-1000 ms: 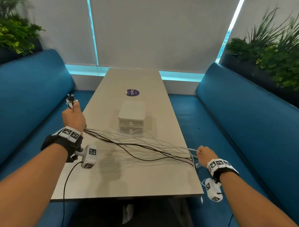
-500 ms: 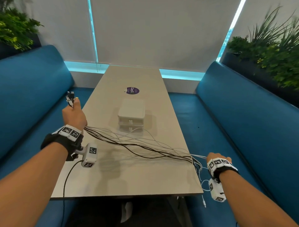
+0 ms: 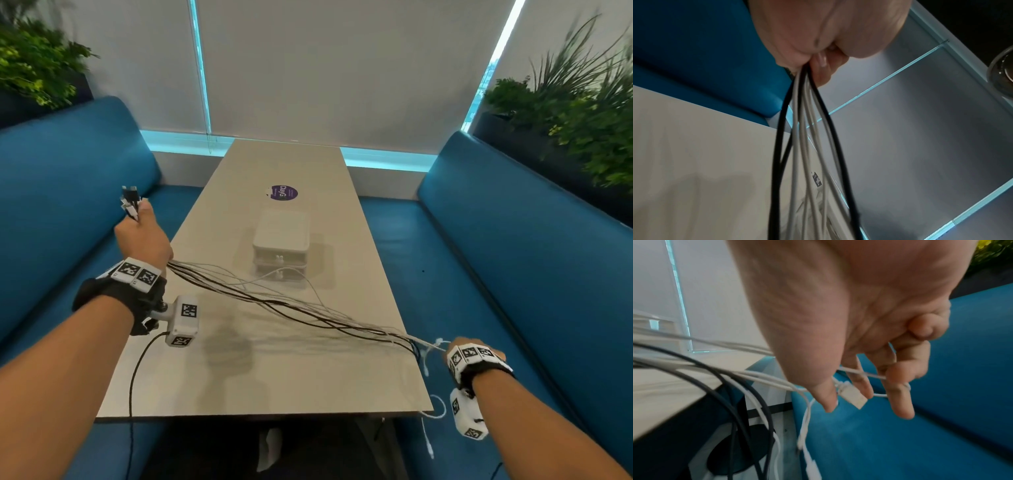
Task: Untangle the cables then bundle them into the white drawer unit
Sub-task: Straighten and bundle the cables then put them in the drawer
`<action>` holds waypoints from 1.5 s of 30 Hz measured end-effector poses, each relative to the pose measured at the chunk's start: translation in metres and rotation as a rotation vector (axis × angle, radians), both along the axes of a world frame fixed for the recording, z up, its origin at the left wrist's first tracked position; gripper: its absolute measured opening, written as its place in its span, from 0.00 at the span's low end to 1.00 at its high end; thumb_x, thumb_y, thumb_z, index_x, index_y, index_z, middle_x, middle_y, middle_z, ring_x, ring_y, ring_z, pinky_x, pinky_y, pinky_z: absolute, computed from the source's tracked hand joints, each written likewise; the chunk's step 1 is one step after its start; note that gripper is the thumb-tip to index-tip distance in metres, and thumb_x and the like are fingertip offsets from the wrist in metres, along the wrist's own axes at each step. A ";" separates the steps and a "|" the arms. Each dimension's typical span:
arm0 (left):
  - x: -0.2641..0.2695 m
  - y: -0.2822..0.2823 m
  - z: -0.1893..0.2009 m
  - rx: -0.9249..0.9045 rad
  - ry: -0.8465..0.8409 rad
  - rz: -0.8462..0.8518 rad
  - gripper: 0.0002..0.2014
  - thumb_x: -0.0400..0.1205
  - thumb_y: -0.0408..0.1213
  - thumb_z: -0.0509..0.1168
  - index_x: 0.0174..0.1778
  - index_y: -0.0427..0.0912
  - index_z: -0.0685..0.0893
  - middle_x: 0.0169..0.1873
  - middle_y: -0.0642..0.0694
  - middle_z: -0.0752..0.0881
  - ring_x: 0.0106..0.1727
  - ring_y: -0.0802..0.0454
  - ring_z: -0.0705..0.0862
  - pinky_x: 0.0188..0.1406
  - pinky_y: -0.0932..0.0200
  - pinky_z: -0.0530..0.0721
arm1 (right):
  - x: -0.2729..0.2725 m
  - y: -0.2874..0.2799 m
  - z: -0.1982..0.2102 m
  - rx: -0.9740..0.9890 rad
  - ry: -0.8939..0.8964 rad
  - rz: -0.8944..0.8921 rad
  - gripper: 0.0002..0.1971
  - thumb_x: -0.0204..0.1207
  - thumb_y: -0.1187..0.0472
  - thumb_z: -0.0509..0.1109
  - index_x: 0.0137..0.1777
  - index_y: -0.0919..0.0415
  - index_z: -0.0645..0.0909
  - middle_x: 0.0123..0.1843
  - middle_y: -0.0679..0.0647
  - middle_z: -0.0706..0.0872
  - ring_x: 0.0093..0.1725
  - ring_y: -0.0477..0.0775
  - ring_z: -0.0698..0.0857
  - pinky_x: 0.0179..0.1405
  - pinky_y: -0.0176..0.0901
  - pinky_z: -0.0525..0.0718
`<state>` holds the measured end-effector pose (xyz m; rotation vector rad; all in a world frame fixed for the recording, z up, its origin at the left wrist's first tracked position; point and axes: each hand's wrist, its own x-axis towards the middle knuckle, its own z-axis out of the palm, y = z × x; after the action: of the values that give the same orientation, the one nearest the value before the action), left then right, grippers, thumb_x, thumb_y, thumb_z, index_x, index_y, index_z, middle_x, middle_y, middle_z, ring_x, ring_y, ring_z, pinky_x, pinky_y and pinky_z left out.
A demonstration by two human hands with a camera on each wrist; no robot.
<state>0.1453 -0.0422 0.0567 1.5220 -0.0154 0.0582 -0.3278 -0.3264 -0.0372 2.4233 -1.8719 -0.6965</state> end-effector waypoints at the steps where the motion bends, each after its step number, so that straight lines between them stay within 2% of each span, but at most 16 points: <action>1: 0.000 -0.001 -0.002 0.002 0.003 -0.006 0.26 0.69 0.69 0.60 0.30 0.46 0.71 0.23 0.48 0.69 0.29 0.46 0.69 0.35 0.46 0.70 | 0.000 0.004 0.000 0.003 0.024 -0.015 0.11 0.67 0.47 0.72 0.48 0.48 0.84 0.52 0.47 0.85 0.57 0.55 0.84 0.60 0.58 0.78; 3: -0.003 -0.004 -0.004 0.014 -0.006 -0.023 0.26 0.69 0.70 0.59 0.30 0.47 0.71 0.24 0.49 0.69 0.28 0.46 0.68 0.36 0.47 0.70 | 0.003 0.007 -0.001 -0.012 0.042 -0.032 0.19 0.69 0.44 0.72 0.60 0.42 0.83 0.71 0.51 0.78 0.68 0.58 0.78 0.64 0.59 0.76; 6: -0.010 -0.010 -0.007 0.024 -0.019 -0.052 0.26 0.70 0.69 0.59 0.30 0.46 0.70 0.24 0.49 0.68 0.26 0.48 0.66 0.36 0.47 0.70 | 0.007 0.001 -0.011 0.022 -0.033 -0.051 0.24 0.76 0.41 0.65 0.68 0.50 0.80 0.76 0.58 0.71 0.68 0.62 0.79 0.69 0.57 0.77; 8: -0.014 -0.013 -0.007 0.032 -0.033 -0.068 0.26 0.72 0.68 0.60 0.29 0.46 0.69 0.24 0.49 0.68 0.26 0.48 0.66 0.36 0.48 0.69 | 0.010 -0.011 -0.025 0.043 -0.096 -0.045 0.24 0.73 0.39 0.68 0.64 0.51 0.81 0.72 0.57 0.75 0.62 0.61 0.82 0.67 0.57 0.80; 11: -0.017 -0.015 -0.007 0.031 -0.049 -0.069 0.26 0.73 0.68 0.60 0.29 0.46 0.69 0.24 0.49 0.68 0.26 0.47 0.66 0.35 0.48 0.69 | 0.014 -0.014 -0.020 0.077 -0.094 -0.033 0.14 0.68 0.49 0.73 0.52 0.52 0.86 0.48 0.50 0.86 0.51 0.55 0.86 0.56 0.51 0.86; 15: -0.012 -0.008 -0.003 0.021 -0.039 -0.040 0.26 0.71 0.69 0.60 0.29 0.47 0.69 0.23 0.50 0.67 0.26 0.47 0.65 0.35 0.47 0.69 | 0.011 -0.014 -0.008 0.117 -0.065 -0.112 0.11 0.62 0.46 0.73 0.31 0.52 0.85 0.32 0.50 0.85 0.37 0.53 0.87 0.42 0.44 0.88; 18: -0.011 -0.005 -0.003 0.009 -0.013 -0.041 0.27 0.69 0.70 0.59 0.30 0.47 0.70 0.23 0.50 0.68 0.25 0.48 0.66 0.36 0.47 0.69 | 0.010 -0.019 -0.013 0.166 -0.109 -0.093 0.08 0.58 0.48 0.78 0.31 0.51 0.87 0.31 0.47 0.88 0.33 0.50 0.89 0.39 0.44 0.90; 22: -0.029 -0.017 -0.003 0.010 -0.018 -0.111 0.26 0.70 0.70 0.60 0.30 0.47 0.71 0.23 0.49 0.69 0.26 0.47 0.67 0.36 0.46 0.70 | 0.023 -0.009 -0.003 0.165 -0.194 -0.115 0.29 0.44 0.44 0.85 0.42 0.59 0.85 0.36 0.52 0.88 0.34 0.53 0.88 0.33 0.42 0.86; 24: -0.036 -0.025 -0.002 0.016 -0.019 -0.151 0.27 0.71 0.70 0.60 0.30 0.46 0.72 0.23 0.49 0.70 0.28 0.47 0.70 0.35 0.46 0.70 | 0.034 -0.002 0.010 0.165 -0.191 -0.025 0.36 0.56 0.49 0.84 0.63 0.61 0.77 0.50 0.55 0.86 0.48 0.57 0.87 0.40 0.47 0.85; 26: -0.044 -0.031 -0.001 0.030 -0.019 -0.189 0.28 0.70 0.71 0.60 0.29 0.46 0.71 0.23 0.48 0.71 0.30 0.46 0.71 0.35 0.46 0.71 | 0.047 0.001 0.026 0.169 -0.151 0.113 0.49 0.64 0.51 0.81 0.83 0.58 0.60 0.75 0.59 0.75 0.66 0.63 0.83 0.55 0.51 0.86; 28: -0.052 -0.035 0.002 0.053 -0.026 -0.222 0.29 0.71 0.72 0.59 0.29 0.46 0.72 0.23 0.48 0.72 0.31 0.45 0.72 0.34 0.45 0.73 | 0.062 0.004 0.041 0.190 -0.159 0.214 0.54 0.66 0.52 0.81 0.87 0.52 0.50 0.83 0.58 0.61 0.70 0.65 0.80 0.55 0.50 0.85; 31: -0.067 -0.041 0.006 0.069 -0.068 -0.259 0.26 0.74 0.69 0.58 0.30 0.47 0.73 0.24 0.47 0.73 0.30 0.45 0.74 0.35 0.46 0.75 | 0.085 0.015 0.059 0.211 -0.254 0.334 0.52 0.66 0.51 0.80 0.86 0.47 0.52 0.83 0.56 0.57 0.66 0.64 0.81 0.57 0.53 0.85; 34: -0.083 -0.046 0.008 0.066 -0.089 -0.294 0.25 0.81 0.63 0.59 0.29 0.46 0.72 0.23 0.49 0.73 0.29 0.46 0.72 0.35 0.47 0.73 | 0.117 0.043 0.071 0.221 -0.499 0.509 0.49 0.69 0.39 0.77 0.86 0.46 0.56 0.81 0.53 0.61 0.78 0.58 0.70 0.74 0.58 0.76; 39: -0.110 -0.051 0.006 0.080 -0.110 -0.392 0.22 0.86 0.58 0.59 0.31 0.47 0.76 0.22 0.52 0.74 0.27 0.47 0.72 0.35 0.49 0.73 | 0.182 0.114 0.096 0.230 -0.859 0.812 0.48 0.67 0.31 0.75 0.84 0.48 0.62 0.82 0.49 0.68 0.80 0.52 0.67 0.80 0.52 0.67; 42: -0.127 -0.051 0.011 0.084 -0.135 -0.433 0.22 0.88 0.56 0.58 0.32 0.47 0.77 0.22 0.54 0.76 0.28 0.48 0.76 0.34 0.51 0.76 | 0.222 0.151 0.103 0.280 -0.895 0.924 0.48 0.66 0.36 0.78 0.83 0.52 0.63 0.81 0.52 0.72 0.78 0.54 0.72 0.78 0.51 0.70; 45: -0.129 -0.048 0.012 0.070 -0.105 -0.448 0.22 0.87 0.57 0.59 0.31 0.47 0.77 0.19 0.57 0.75 0.27 0.49 0.75 0.35 0.49 0.77 | 0.253 0.169 0.095 0.387 -0.928 0.842 0.39 0.68 0.46 0.81 0.76 0.56 0.70 0.69 0.54 0.84 0.63 0.56 0.84 0.64 0.52 0.82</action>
<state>0.0159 -0.0902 0.0685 1.5530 -0.4448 -0.2227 -0.0751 -0.1578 0.0579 3.7282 -0.5180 0.1982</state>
